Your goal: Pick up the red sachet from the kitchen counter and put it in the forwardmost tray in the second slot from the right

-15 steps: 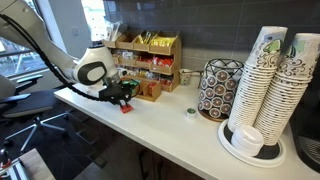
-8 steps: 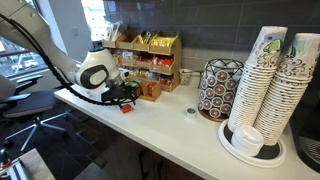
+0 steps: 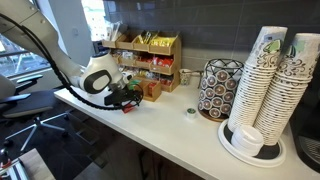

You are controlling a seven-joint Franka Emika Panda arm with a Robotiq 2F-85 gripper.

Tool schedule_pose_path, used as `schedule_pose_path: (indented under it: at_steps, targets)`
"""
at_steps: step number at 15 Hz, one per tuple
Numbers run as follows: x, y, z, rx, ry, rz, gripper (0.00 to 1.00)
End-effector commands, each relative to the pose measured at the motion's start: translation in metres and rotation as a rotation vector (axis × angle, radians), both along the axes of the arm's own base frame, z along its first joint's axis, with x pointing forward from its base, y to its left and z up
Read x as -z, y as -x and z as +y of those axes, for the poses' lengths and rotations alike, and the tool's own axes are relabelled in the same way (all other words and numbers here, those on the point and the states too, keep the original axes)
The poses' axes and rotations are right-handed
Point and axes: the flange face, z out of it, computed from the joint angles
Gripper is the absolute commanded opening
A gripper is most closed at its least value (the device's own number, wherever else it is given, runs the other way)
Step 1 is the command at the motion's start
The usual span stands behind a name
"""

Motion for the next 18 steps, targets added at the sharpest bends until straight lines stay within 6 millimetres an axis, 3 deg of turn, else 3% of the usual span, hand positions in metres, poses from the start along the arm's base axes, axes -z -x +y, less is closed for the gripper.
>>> schedule_pose_path:
  at_steps: [1,2,4,11,12,18]
  targets:
    - [0.01,-0.003,-0.001,0.001,-0.004,0.003,0.87]
    - [0.01,-0.003,-0.001,0.001,-0.005,0.003,0.73]
    - [0.011,-0.004,-0.001,0.001,-0.005,0.005,0.56]
    - [0.01,-0.005,-0.002,0.008,-0.021,0.003,0.05]
    - [0.009,-0.005,-0.002,0.014,-0.027,0.008,0.0]
    - [0.002,-0.001,0.018,0.125,-0.135,0.105,0.01]
